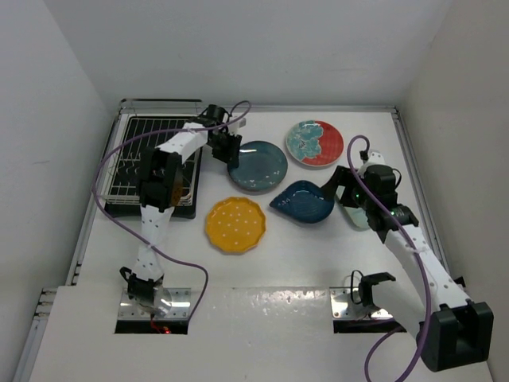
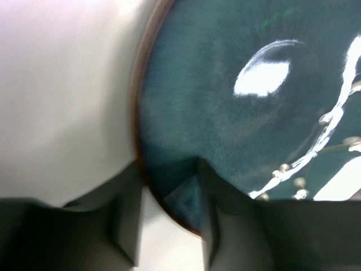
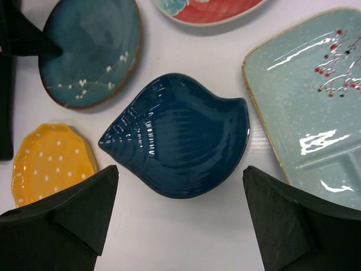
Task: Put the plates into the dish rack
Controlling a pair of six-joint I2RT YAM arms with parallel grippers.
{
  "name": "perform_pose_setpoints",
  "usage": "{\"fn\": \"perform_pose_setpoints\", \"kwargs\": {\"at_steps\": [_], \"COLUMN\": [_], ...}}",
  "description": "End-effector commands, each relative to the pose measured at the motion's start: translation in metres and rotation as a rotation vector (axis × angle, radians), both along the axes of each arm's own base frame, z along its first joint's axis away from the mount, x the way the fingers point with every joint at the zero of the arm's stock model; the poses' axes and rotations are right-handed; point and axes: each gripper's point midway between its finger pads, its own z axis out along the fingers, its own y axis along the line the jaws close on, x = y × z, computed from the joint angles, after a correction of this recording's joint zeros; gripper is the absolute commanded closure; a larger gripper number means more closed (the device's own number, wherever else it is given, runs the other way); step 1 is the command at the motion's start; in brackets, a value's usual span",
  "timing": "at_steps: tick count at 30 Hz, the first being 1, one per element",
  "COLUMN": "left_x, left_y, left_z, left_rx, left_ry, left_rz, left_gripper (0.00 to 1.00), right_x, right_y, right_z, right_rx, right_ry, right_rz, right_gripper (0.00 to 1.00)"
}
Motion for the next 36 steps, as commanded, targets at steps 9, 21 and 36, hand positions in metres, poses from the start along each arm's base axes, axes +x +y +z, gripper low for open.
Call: {"fn": "perform_pose_setpoints", "kwargs": {"at_steps": [9,21,36], "left_x": [-0.008,0.033,-0.037], "left_y": [-0.013,0.015,0.209], "left_z": [0.019,0.265,0.494], "left_rx": [-0.153,-0.139,0.258], "left_ry": [0.103,-0.521,-1.084], "left_rz": [0.087,0.147,0.525], "left_gripper": [1.00,1.00,1.00], "right_x": [0.010,0.016,0.054], "right_y": [-0.012,-0.008,0.030], "right_z": [0.039,0.038,0.035], "right_rx": [-0.043,-0.014,0.075], "right_ry": [-0.133,-0.155,-0.142], "right_rz": [-0.055,-0.049,0.095], "right_gripper": [0.10,0.10,0.11]}}
